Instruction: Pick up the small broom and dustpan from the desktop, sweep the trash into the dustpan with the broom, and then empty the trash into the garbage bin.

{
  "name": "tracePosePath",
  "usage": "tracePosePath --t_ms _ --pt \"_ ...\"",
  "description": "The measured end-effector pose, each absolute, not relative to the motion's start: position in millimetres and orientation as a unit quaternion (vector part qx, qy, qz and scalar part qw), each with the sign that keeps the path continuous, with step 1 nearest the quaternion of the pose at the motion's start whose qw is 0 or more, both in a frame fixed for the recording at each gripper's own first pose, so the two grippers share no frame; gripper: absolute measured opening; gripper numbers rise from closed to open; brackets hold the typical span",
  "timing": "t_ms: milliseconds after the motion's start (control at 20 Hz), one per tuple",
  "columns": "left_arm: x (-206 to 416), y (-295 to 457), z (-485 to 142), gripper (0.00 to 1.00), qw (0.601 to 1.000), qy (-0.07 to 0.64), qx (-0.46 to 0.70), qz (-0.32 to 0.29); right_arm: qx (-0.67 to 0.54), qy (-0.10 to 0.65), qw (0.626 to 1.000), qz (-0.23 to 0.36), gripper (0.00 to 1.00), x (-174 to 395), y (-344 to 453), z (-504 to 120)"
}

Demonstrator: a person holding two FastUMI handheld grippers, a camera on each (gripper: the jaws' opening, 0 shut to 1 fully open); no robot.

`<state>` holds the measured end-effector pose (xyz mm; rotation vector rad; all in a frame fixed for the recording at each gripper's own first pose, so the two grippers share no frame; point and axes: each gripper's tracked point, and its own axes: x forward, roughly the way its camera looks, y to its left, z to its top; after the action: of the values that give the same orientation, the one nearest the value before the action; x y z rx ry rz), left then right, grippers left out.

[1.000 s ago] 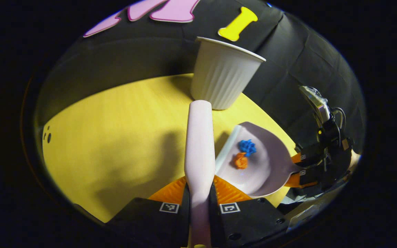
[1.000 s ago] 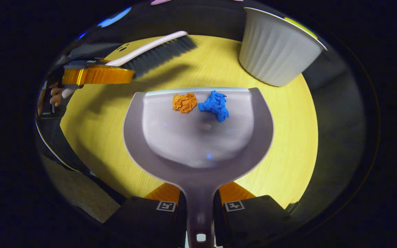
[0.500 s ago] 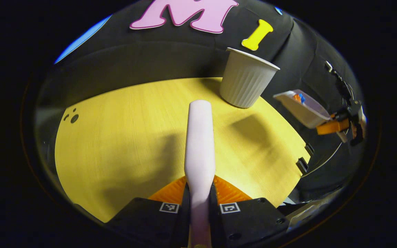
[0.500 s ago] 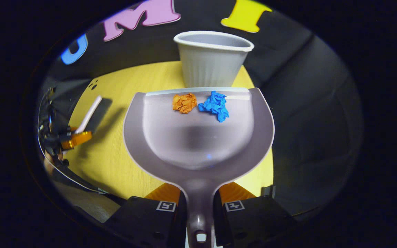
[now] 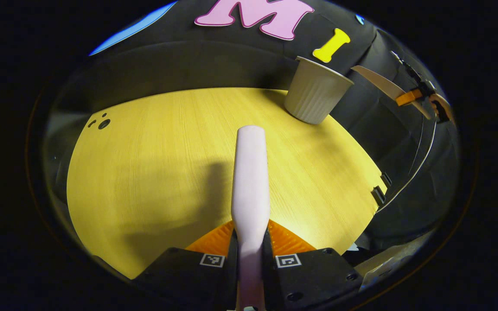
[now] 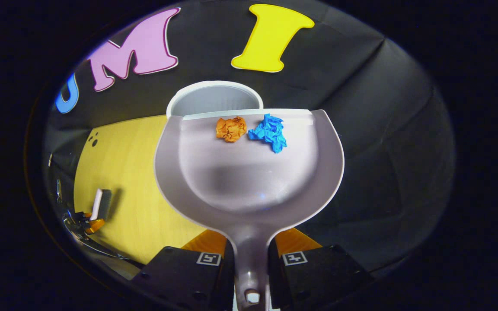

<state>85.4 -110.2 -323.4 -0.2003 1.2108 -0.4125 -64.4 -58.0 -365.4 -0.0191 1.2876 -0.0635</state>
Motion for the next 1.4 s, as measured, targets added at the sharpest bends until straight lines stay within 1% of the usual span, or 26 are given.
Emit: tracePosePath --t_ms 50,100,150,300,550,600,650,700,850,900,950,1000,1250,1350,1400 --pt "85 -109 -323 0.29 0.799 0.563 -0.093 -0.191 -0.027 0.603 0.797 -0.032 0.36 -64 -58 -367" --pt "87 -109 -322 0.28 0.801 0.561 -0.091 -0.189 -0.044 0.606 0.794 -0.034 0.41 -65 -61 -367" --pt "85 -109 -323 0.29 0.803 0.56 -0.091 -0.185 -0.055 0.608 0.791 -0.035 0.36 -65 -64 -369" --pt "85 -109 -324 0.27 0.803 0.56 -0.101 -0.177 -0.087 0.62 0.779 -0.032 0.36 -66 -73 -361" --pt "85 -108 -325 0.29 0.802 0.564 -0.112 -0.162 -0.168 0.652 0.739 -0.025 0.35 -65 -100 -345" --pt "86 -108 -324 0.28 0.801 0.566 -0.115 -0.158 -0.187 0.658 0.729 -0.022 0.31 -66 -103 -344" --pt "85 -107 -325 0.29 0.801 0.566 -0.117 -0.155 -0.21 0.664 0.718 -0.017 0.36 -66 -109 -341" --pt "86 -107 -326 0.27 0.801 0.567 -0.12 -0.152 -0.228 0.668 0.709 -0.014 0.35 -66 -116 -338" --pt "86 -105 -328 0.29 0.799 0.569 -0.127 -0.144 -0.24 0.679 0.694 -0.009 0.36 -66 -121 -333" --pt "87 -105 -329 0.29 0.799 0.57 -0.127 -0.142 -0.245 0.681 0.69 -0.008 0.39 -65 -122 -334" --pt "87 -105 -329 0.28 0.799 0.571 -0.126 -0.141 -0.252 0.685 0.684 -0.009 0.36 -65 -124 -333" --pt "88 -104 -330 0.28 0.799 0.572 -0.125 -0.14 -0.26 0.687 0.678 -0.004 0.35 -64 -125 -331" --pt "88 -108 -332 0.28 0.799 0.571 -0.127 -0.138 -0.355 0.664 0.656 0.045 0.35 -45 -141 -323" --pt "88 -108 -331 0.28 0.8 0.57 -0.126 -0.139 -0.383 0.66 0.644 0.048 0.36 -37 -146 -316" --pt "90 -108 -331 0.28 0.8 0.57 -0.125 -0.139 -0.387 0.659 0.643 0.048 0.39 -37 -145 -315"
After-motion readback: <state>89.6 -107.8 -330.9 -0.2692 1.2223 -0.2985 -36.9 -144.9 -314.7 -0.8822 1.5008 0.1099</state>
